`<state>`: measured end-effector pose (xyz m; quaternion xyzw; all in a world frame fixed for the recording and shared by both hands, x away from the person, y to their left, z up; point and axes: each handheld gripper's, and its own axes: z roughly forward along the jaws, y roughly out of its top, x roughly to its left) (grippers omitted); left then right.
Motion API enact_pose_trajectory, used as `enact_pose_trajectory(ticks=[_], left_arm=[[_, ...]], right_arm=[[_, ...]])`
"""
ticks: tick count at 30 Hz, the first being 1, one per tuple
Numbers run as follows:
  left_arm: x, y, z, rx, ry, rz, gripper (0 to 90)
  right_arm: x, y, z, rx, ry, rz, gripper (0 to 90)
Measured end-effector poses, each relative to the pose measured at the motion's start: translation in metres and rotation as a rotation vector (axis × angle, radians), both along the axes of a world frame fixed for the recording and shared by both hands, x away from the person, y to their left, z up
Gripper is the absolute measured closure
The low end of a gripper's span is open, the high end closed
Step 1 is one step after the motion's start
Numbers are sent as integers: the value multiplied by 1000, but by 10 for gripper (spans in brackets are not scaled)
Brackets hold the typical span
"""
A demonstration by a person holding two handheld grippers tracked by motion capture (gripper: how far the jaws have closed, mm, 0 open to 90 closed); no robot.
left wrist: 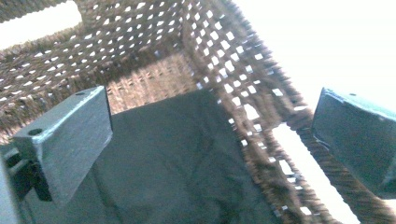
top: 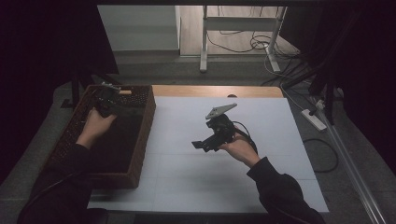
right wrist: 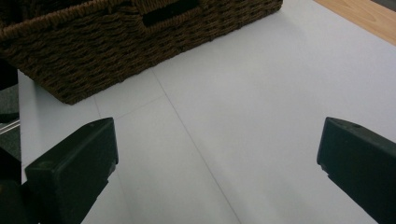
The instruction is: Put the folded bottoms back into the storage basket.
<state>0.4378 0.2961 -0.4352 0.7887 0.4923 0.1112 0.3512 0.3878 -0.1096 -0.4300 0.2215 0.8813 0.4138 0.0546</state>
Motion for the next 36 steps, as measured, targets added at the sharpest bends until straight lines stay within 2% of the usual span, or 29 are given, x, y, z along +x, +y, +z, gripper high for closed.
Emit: enact_pose_trajectory(ticks=[5,7,11,14,16,20,24,26,29,36], left_arm=[[-17,-3,-5,-67,-54,6,0],[-22,-4,-7,-83,-60,2,0],[-35,-10,-8,-52,-81,-27,0],[-43,-12,-6,-61,-103,-40,0],[-51,-15,-5,-49,-118,-52,0],[-61,-19,-7,-94,-115,-60,0],[-74,-28,-8,-55,-124,-78,0],[-80,-31,-9,-64,-129,-86,0],[-86,-35,-9,-71,-116,-92,0],[-100,-35,-8,-85,-109,-69,0]], right_arm=[[-6,-6,-2,13,7,2,0],[-8,-9,-3,19,7,6,0],[-11,-13,-6,23,-3,-2,0],[-12,-15,-8,28,0,-4,0],[-14,-17,-9,28,-3,-2,0],[-20,-19,-9,19,-7,2,0],[-26,-24,-10,20,-6,1,0],[-28,-26,-10,24,0,-3,0],[-31,-32,-11,29,14,-10,0],[-36,-43,-13,30,17,-27,0]])
